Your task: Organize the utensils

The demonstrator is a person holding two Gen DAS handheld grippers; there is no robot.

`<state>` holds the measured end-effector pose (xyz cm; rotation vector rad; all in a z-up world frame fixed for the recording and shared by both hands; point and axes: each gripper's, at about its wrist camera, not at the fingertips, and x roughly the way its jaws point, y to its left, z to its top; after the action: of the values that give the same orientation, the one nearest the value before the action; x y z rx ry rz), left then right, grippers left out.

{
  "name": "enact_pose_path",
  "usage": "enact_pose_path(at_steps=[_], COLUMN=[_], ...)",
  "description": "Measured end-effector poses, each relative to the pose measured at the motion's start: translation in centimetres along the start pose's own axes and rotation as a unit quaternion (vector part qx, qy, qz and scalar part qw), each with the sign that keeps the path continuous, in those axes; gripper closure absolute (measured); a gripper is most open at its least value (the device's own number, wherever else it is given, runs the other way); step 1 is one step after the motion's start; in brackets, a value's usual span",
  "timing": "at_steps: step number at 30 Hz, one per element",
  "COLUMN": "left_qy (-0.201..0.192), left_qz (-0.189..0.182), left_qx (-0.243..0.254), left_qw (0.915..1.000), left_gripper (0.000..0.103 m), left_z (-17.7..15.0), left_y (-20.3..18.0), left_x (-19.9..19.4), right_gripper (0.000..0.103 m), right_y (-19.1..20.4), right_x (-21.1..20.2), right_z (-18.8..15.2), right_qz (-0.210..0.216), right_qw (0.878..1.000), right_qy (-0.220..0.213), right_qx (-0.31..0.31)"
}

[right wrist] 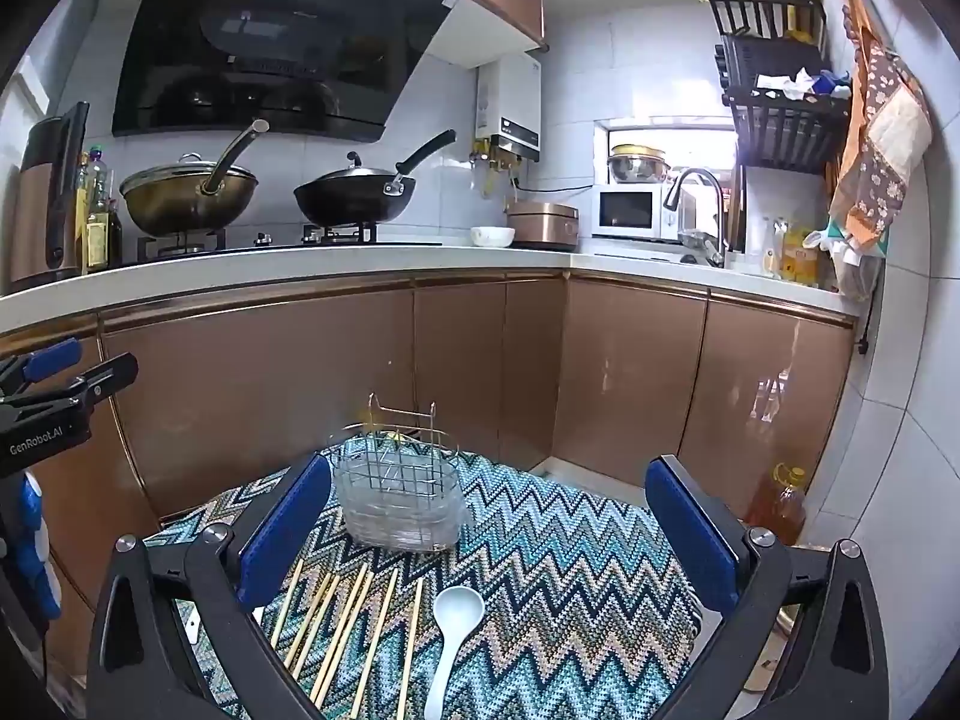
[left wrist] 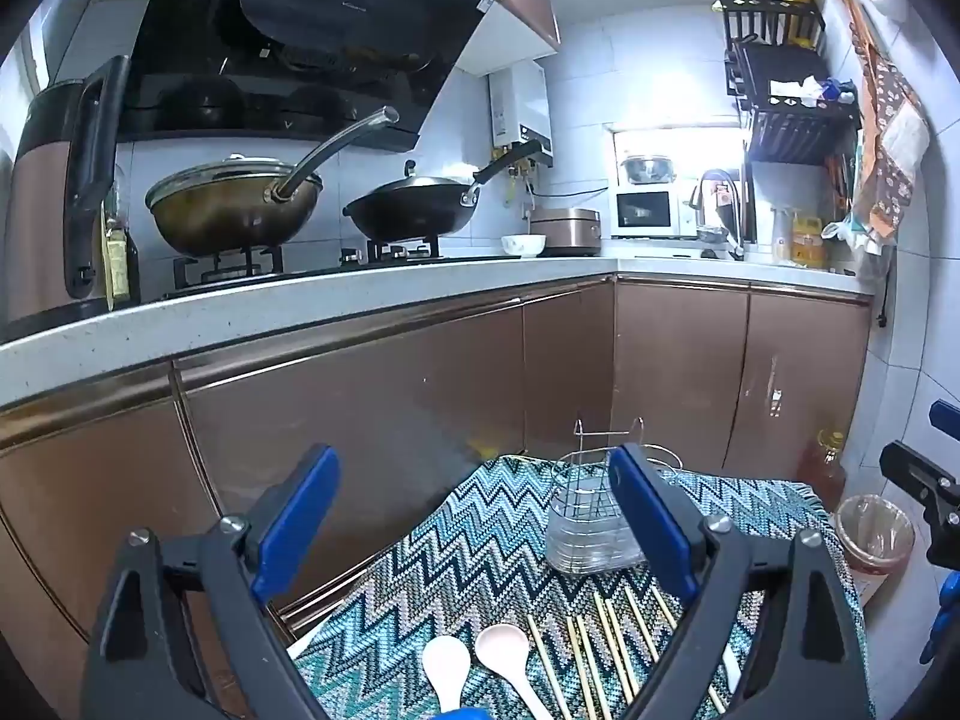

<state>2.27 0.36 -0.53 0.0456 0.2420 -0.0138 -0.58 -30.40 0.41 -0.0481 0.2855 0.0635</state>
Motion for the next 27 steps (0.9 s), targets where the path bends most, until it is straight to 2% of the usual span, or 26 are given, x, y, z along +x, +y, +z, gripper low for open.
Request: enact_pose_path(at_steps=[17, 23, 27], left_qy=[0.024, 0.014, -0.011], left_qz=[-0.022, -0.023, -0.012], left_qx=[-0.007, -0.007, 0.004], left_qw=[0.9994, 0.9996, 0.9999], left_gripper=[0.012, 0.012, 0.012], left_z=[0.0, 0.4, 0.8], left_y=[-0.3, -0.4, -0.9], left_x=[1.4, 1.4, 0.7], right_gripper=[0.0, 0.0, 0.0], right_y=[-0.1, -0.6, -0.9], right_x=[0.7, 0.6, 0.4], right_z=[-0.5, -0.4, -0.3], right_qz=[-0.024, -0.028, -0.03], right_qw=[1.0, 1.0, 1.0], right_qy=[0.007, 0.005, 0.0], right_qx=[0.0, 0.003, 0.004])
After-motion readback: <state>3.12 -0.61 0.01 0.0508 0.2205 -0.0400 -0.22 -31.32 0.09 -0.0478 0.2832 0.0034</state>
